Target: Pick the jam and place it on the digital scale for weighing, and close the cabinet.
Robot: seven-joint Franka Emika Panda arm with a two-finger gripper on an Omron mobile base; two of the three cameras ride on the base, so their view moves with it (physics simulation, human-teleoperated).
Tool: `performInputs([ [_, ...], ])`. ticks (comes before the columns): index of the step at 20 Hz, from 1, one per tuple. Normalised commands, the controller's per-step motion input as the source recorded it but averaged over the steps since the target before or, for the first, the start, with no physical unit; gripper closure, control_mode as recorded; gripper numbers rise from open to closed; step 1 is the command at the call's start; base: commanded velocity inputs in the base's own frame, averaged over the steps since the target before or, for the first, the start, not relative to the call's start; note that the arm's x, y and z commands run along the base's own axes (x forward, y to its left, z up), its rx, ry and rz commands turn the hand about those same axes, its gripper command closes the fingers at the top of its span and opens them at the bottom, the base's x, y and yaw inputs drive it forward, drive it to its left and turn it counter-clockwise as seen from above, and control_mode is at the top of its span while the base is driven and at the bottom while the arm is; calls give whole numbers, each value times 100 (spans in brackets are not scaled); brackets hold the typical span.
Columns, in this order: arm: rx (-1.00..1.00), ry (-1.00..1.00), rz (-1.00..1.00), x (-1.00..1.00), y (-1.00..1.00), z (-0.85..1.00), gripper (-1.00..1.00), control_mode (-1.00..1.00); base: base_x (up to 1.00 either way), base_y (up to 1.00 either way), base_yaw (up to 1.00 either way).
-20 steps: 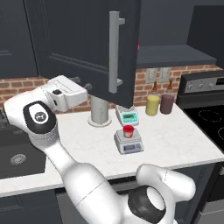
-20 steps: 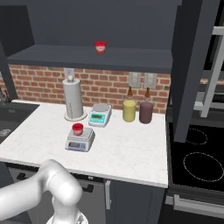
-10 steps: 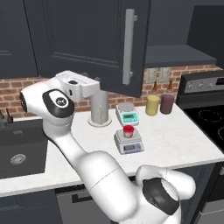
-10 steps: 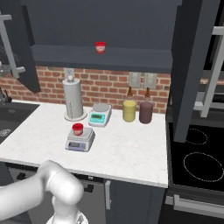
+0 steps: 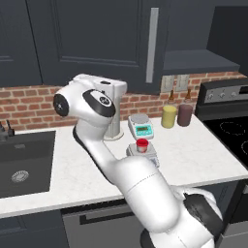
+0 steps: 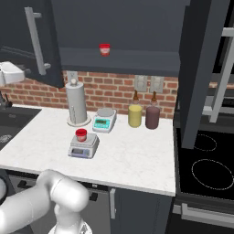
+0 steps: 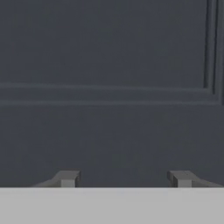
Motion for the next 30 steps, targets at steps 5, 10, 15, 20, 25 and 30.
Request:
performInputs([
  [5,6,6,23,83,-61,0,-100,-100,0,0,0],
  [10,6,9,18,83,-47,0,-100,-100,0,0,0],
  [15,1,3,6,38,-14,0,-100,-100,0,0,0],
  [20,0,0,0,-31,0,0,-100,-100,0,0,0],
  [25,0,-13,0,-100,-14,1,-100,-100,0,0,0],
  [30,6,-14,0,-100,-42,34,-100,-100,0,0,0],
])
